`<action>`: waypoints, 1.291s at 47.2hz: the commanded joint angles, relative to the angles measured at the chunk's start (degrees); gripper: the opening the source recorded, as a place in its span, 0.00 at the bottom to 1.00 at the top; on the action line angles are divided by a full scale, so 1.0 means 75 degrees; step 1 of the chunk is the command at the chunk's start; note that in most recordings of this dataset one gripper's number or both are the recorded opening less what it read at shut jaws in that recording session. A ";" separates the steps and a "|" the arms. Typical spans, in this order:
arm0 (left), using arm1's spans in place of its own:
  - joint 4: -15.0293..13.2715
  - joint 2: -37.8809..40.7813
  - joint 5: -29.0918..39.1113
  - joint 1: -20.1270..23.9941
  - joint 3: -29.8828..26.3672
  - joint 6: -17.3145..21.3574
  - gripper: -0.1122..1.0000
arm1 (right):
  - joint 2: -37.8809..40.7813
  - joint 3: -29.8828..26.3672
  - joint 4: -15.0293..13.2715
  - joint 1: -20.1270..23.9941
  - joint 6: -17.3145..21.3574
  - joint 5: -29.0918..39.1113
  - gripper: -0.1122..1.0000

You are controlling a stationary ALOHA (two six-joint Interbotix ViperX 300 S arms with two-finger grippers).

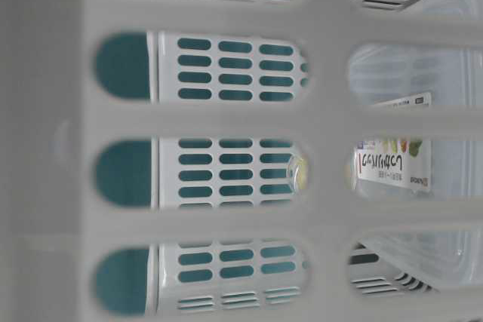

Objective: Pick up the cellophane tape from the shopping basket with the left arm.

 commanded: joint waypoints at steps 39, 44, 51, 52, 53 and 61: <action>0.0023 -0.0809 -0.0926 0.0035 0.1313 -0.0363 0.55 | 0.0047 -0.0035 0.0023 0.0023 0.0012 -0.0047 0.82; 0.0023 -0.0844 -0.1008 0.0023 0.1441 -0.0316 0.55 | 0.0047 -0.0035 0.0035 0.0023 0.0012 -0.0070 0.82; 0.0023 -0.0879 -0.0996 0.0023 0.1500 -0.0316 0.55 | 0.0047 -0.0035 0.0023 0.0023 0.0023 -0.0059 0.82; 0.0023 -0.0879 -0.0984 0.0023 0.1500 -0.0316 0.55 | 0.0047 -0.0035 0.0023 0.0023 0.0023 -0.0059 0.82; 0.0023 -0.0879 -0.0984 0.0023 0.1512 -0.0316 0.55 | 0.0047 -0.0035 0.0023 0.0023 0.0023 -0.0059 0.82; 0.0023 -0.0879 -0.0973 0.0000 0.1512 -0.0316 0.55 | 0.0047 -0.0035 0.0023 0.0023 0.0023 -0.0047 0.82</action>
